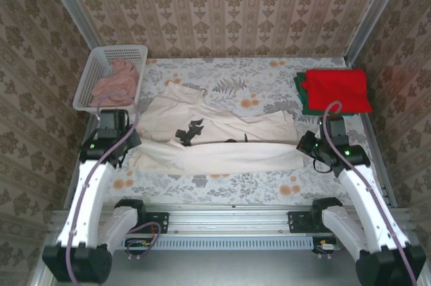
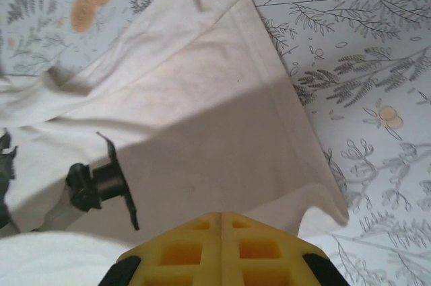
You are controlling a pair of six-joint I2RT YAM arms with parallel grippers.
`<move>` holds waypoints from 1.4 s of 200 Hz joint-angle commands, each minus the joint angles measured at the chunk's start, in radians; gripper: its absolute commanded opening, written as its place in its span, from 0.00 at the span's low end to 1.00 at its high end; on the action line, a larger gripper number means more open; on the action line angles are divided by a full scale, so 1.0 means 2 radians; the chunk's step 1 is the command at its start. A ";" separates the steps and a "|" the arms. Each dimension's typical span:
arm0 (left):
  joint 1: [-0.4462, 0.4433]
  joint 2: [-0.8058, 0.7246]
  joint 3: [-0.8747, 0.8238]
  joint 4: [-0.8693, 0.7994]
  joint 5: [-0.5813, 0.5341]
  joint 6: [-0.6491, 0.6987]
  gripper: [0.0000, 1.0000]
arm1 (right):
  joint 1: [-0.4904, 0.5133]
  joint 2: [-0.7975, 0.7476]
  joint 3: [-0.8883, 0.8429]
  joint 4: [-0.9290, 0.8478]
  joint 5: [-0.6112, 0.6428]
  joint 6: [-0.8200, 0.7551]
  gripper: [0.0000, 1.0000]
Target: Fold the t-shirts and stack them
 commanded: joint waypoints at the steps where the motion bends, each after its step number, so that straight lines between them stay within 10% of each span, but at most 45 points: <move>1: -0.002 -0.039 -0.013 -0.045 -0.006 -0.016 0.00 | 0.005 -0.026 -0.008 -0.076 0.007 0.019 0.00; 69: -0.019 -0.038 -0.033 -0.043 -0.014 -0.025 0.00 | 0.011 -0.048 -0.021 -0.086 0.013 0.027 0.03; 280: -0.018 0.340 0.080 0.104 -0.029 0.053 0.02 | -0.027 0.366 0.048 0.135 0.049 -0.034 0.10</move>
